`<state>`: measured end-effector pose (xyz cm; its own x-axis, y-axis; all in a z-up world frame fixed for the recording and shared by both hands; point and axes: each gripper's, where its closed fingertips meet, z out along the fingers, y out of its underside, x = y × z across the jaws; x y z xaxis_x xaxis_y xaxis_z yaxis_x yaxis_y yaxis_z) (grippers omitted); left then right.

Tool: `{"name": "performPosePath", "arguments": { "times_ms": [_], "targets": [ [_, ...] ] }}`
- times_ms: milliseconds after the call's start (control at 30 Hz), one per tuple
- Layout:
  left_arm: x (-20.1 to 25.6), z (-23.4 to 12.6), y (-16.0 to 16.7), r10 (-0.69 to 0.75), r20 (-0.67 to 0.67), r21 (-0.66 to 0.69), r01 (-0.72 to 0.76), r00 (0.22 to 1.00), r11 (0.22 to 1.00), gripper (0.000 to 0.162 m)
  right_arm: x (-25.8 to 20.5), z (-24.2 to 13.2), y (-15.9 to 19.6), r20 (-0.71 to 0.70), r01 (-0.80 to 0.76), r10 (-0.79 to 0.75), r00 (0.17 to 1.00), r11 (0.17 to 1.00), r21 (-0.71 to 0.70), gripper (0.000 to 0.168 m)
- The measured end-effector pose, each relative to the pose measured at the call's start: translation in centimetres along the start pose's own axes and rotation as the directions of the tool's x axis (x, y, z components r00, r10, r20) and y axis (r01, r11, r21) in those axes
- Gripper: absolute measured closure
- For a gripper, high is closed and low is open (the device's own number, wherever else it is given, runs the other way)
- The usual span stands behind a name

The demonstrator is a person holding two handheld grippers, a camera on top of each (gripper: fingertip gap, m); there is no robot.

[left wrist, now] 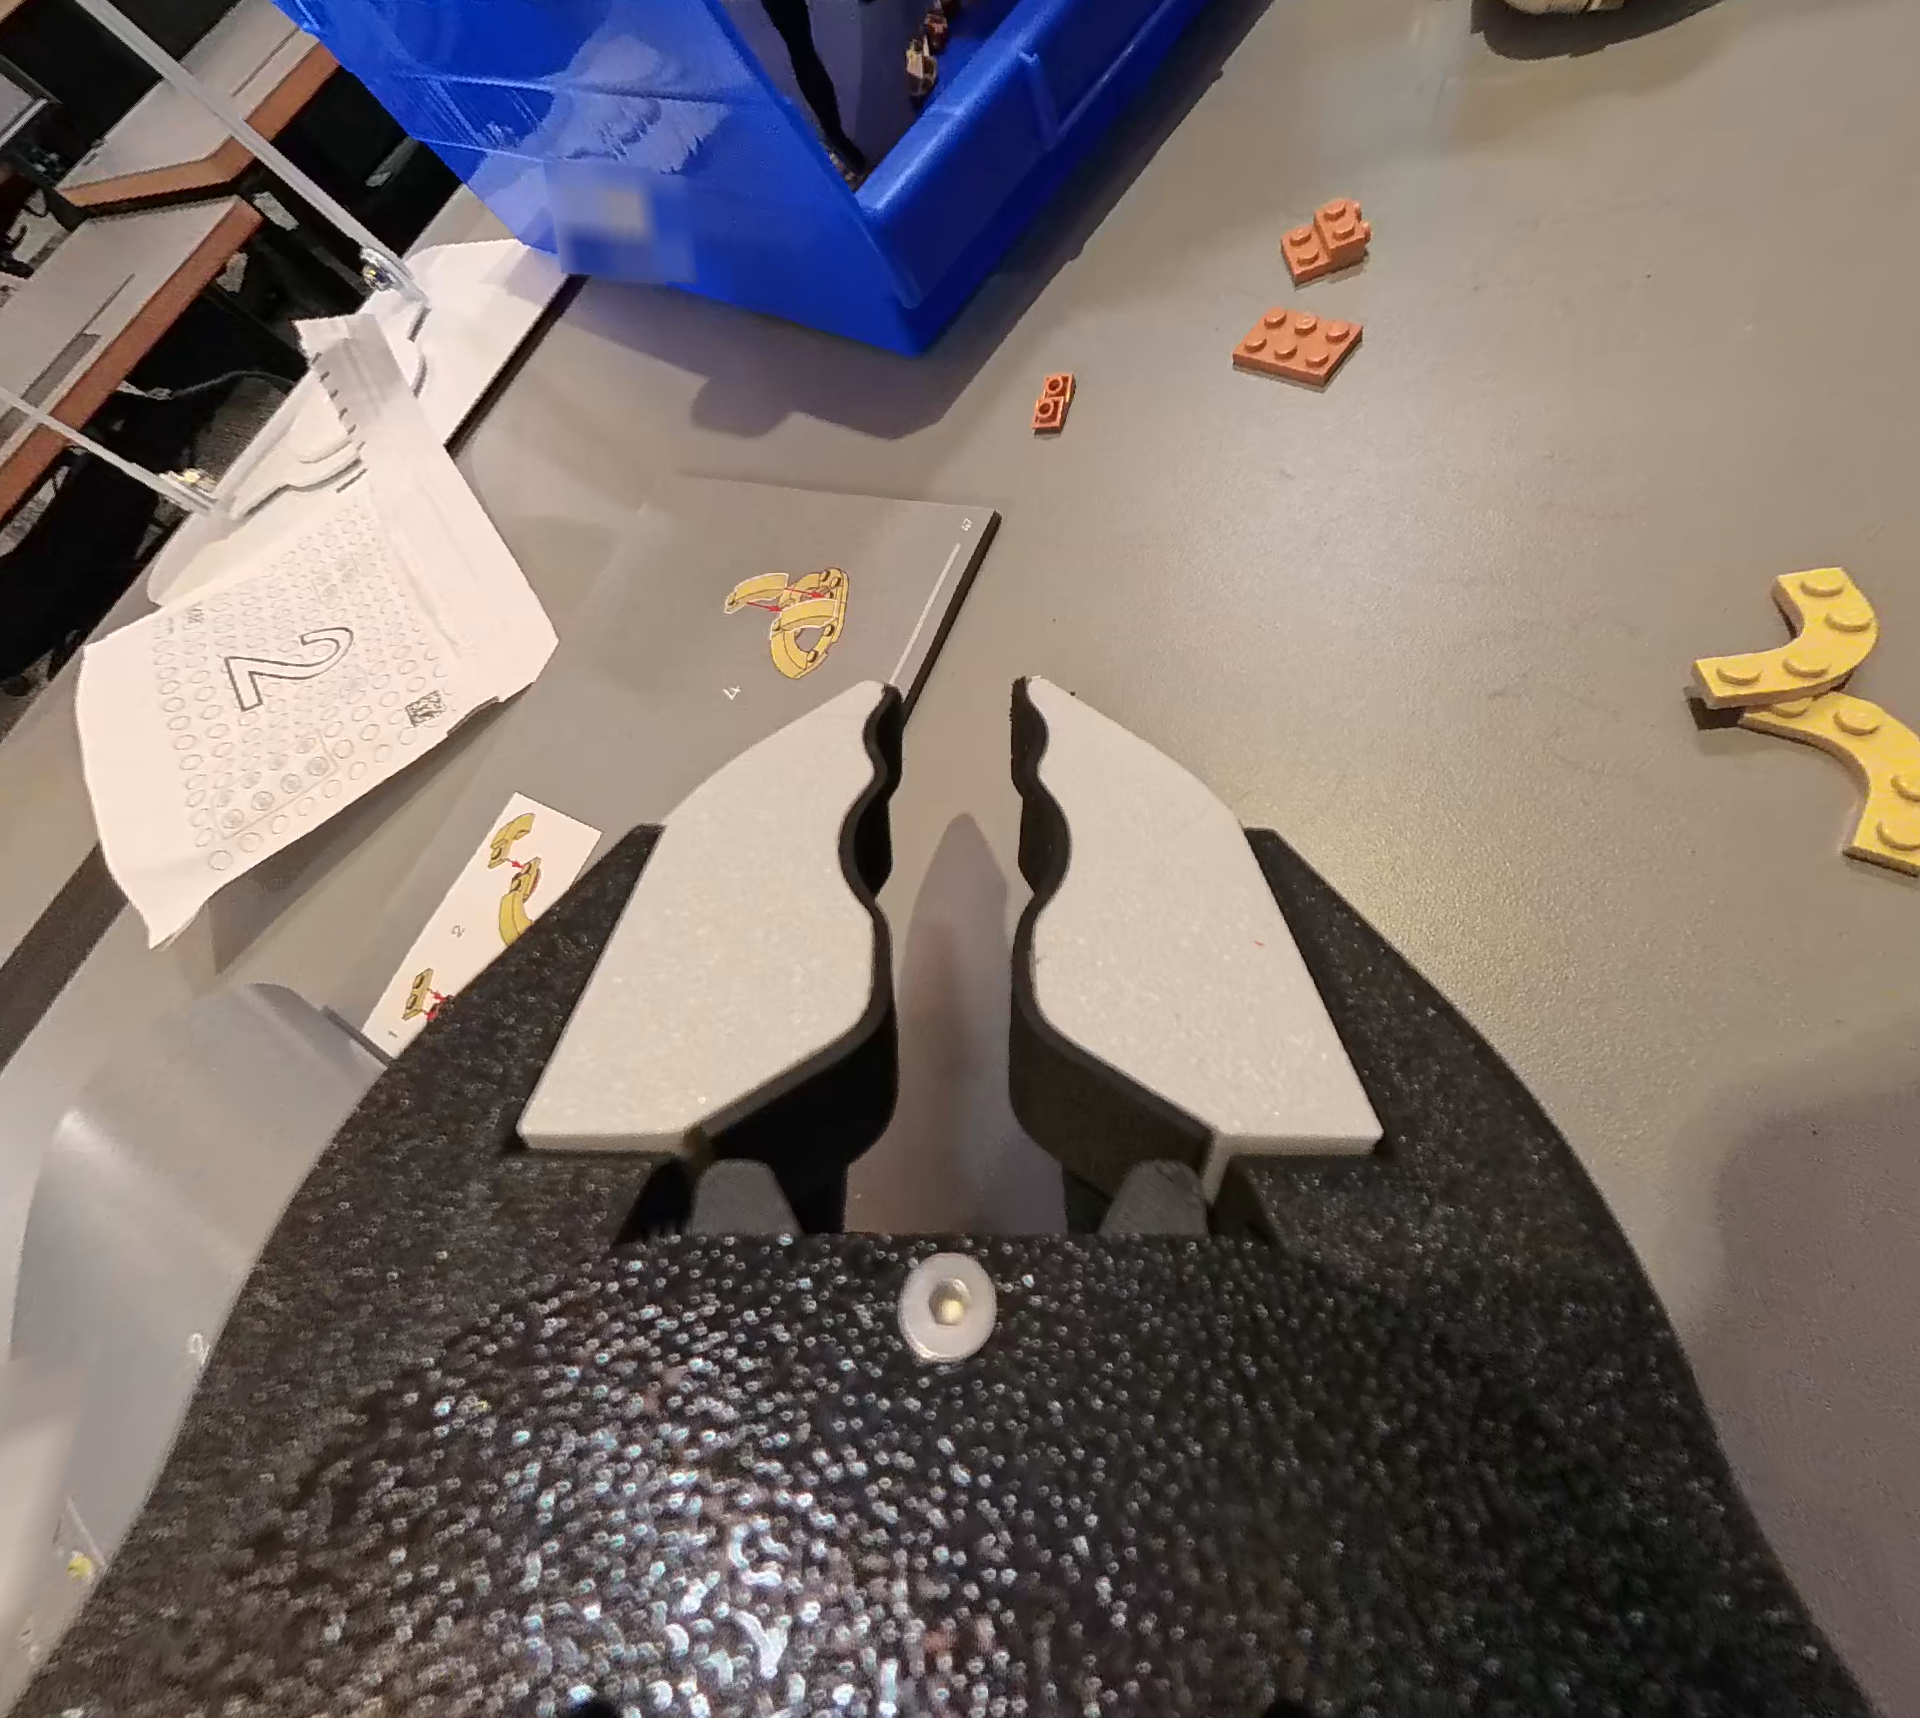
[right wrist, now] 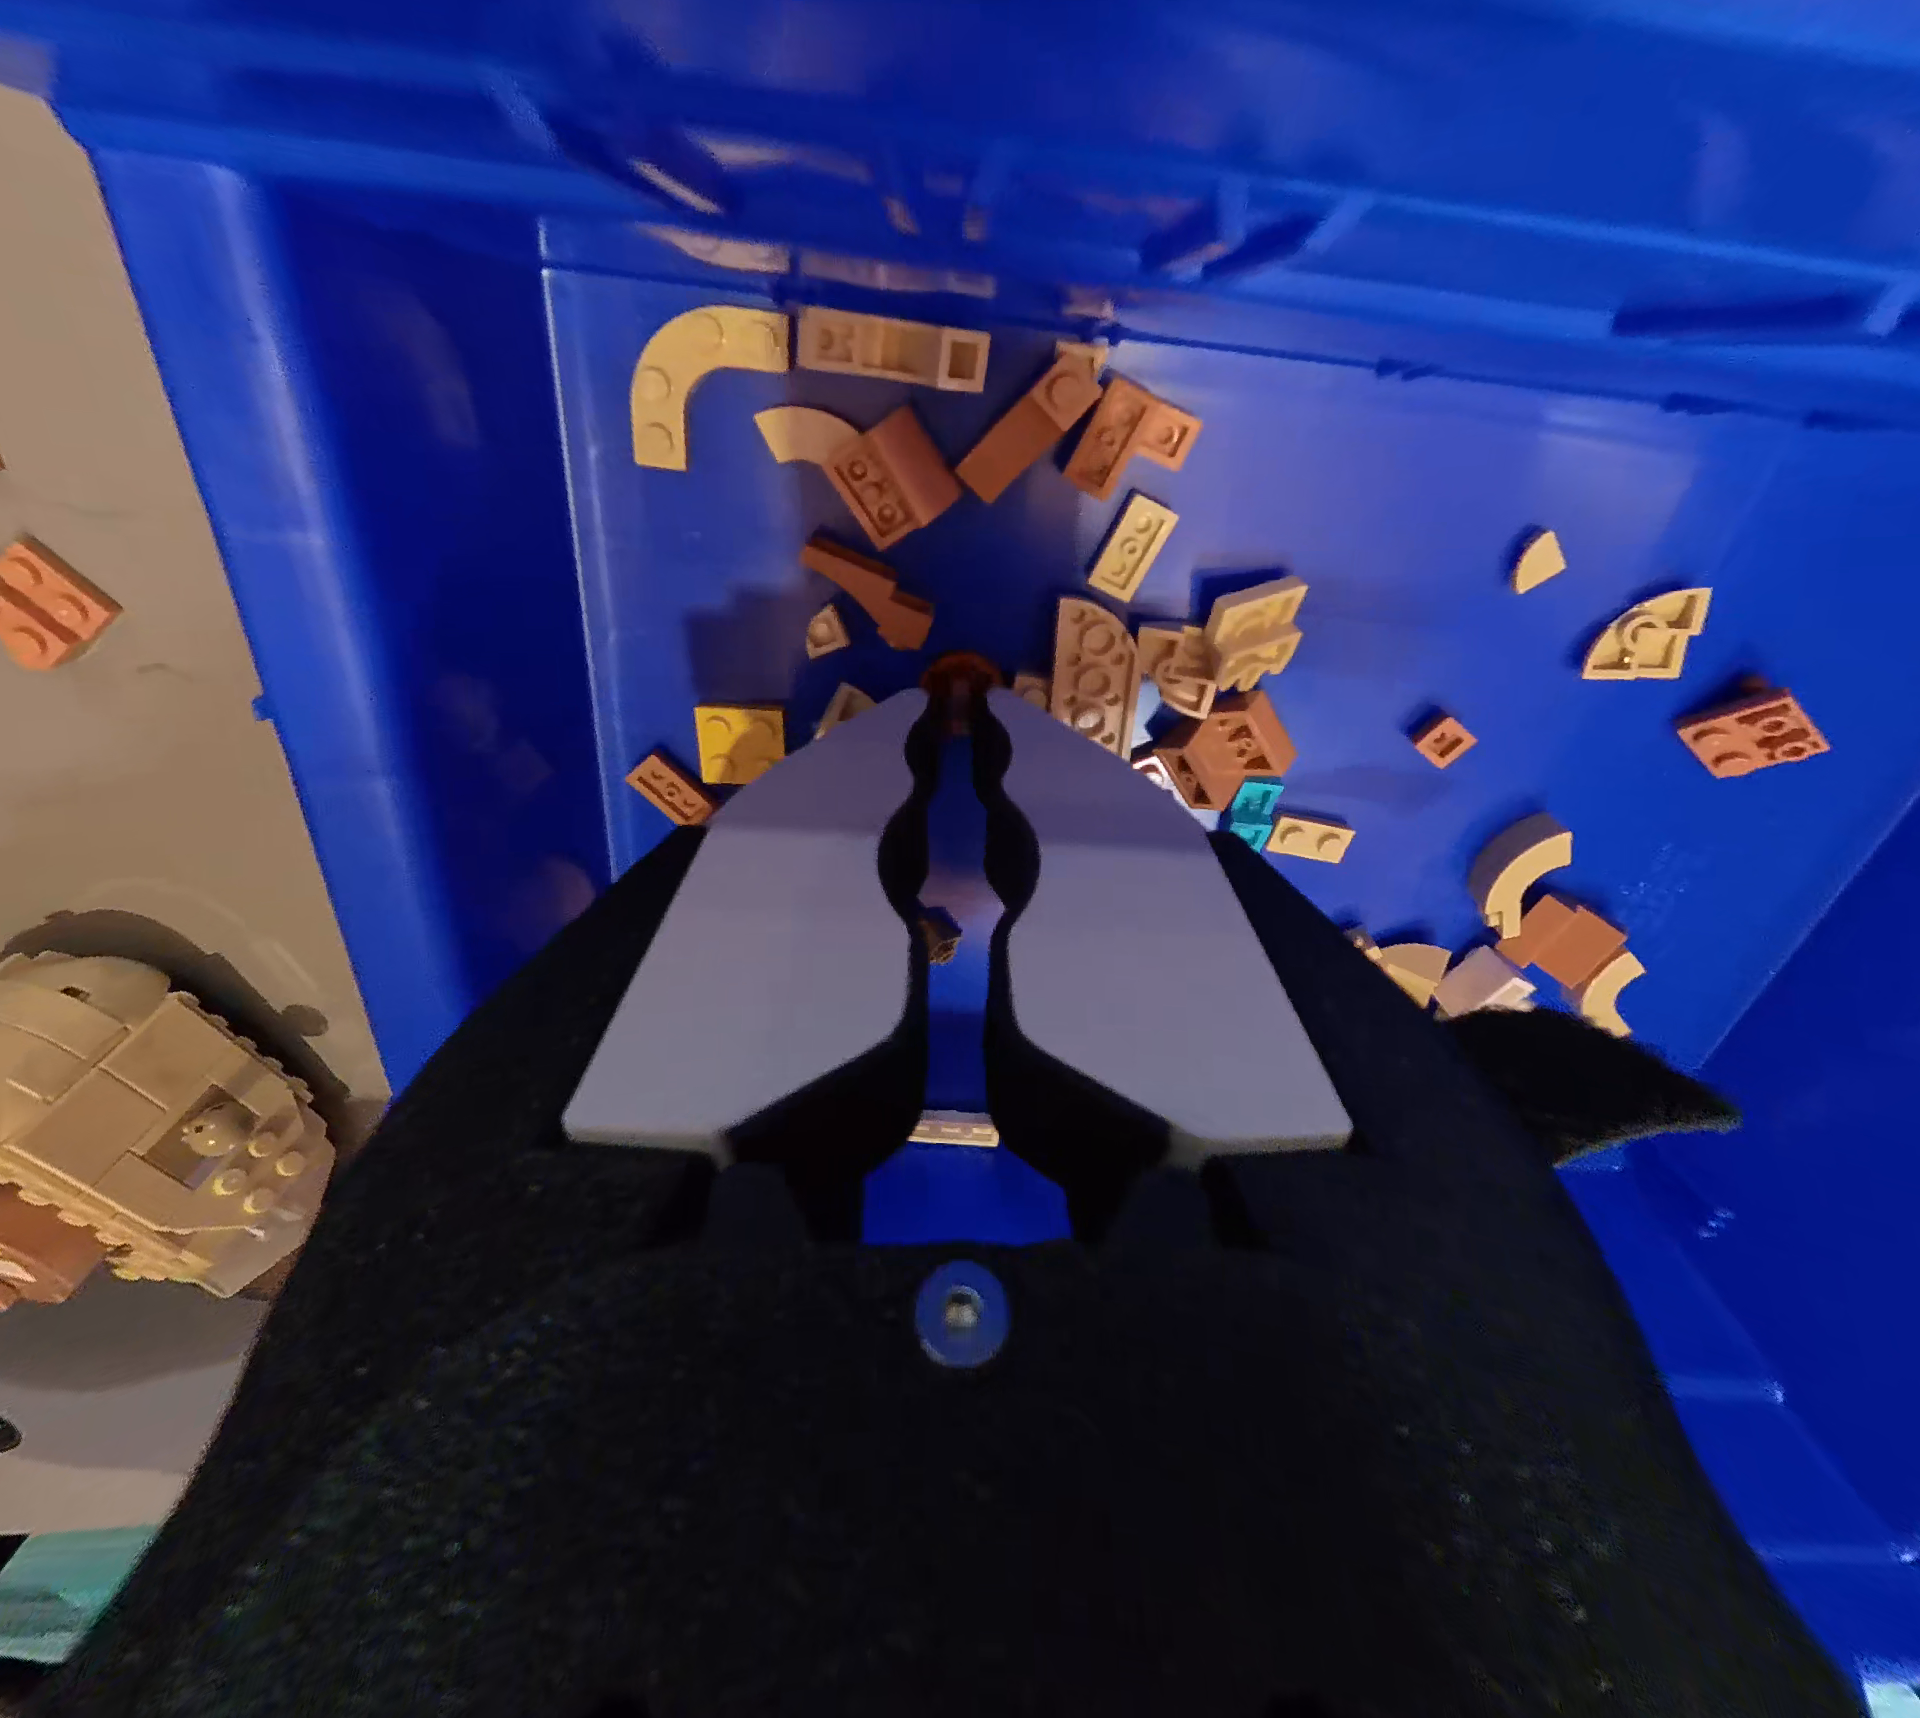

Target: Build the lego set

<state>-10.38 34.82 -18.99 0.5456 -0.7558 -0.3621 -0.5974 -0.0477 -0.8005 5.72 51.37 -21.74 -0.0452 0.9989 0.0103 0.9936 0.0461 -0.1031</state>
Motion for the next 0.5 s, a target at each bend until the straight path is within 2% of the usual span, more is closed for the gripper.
{"name": "performPosePath", "arguments": {
  "times_ms": [233,367,500],
  "targets": [
    [0.0,0.0,0.0,0.0,0.0,-0.002,0.0,1.0,1.0,0.143,1.1,-1.3,-0.3,-0.066,-0.028,0.03,0.997,0.999,0.037,0.163],
    [0.0,0.0,0.0,-0.001,0.0,0.001,0.001,1.0,1.0,0.143,0.2,-2.0,2.9,-0.051,-0.03,0.024,0.998,0.993,-0.114,0.138],
    [0.0,0.0,0.0,0.002,-0.002,-0.004,-0.002,1.0,1.0,0.142,-1.5,-2.4,7.4,-0.009,0.035,-0.041,0.999,0.943,-0.33,0.142]
  ]
}}
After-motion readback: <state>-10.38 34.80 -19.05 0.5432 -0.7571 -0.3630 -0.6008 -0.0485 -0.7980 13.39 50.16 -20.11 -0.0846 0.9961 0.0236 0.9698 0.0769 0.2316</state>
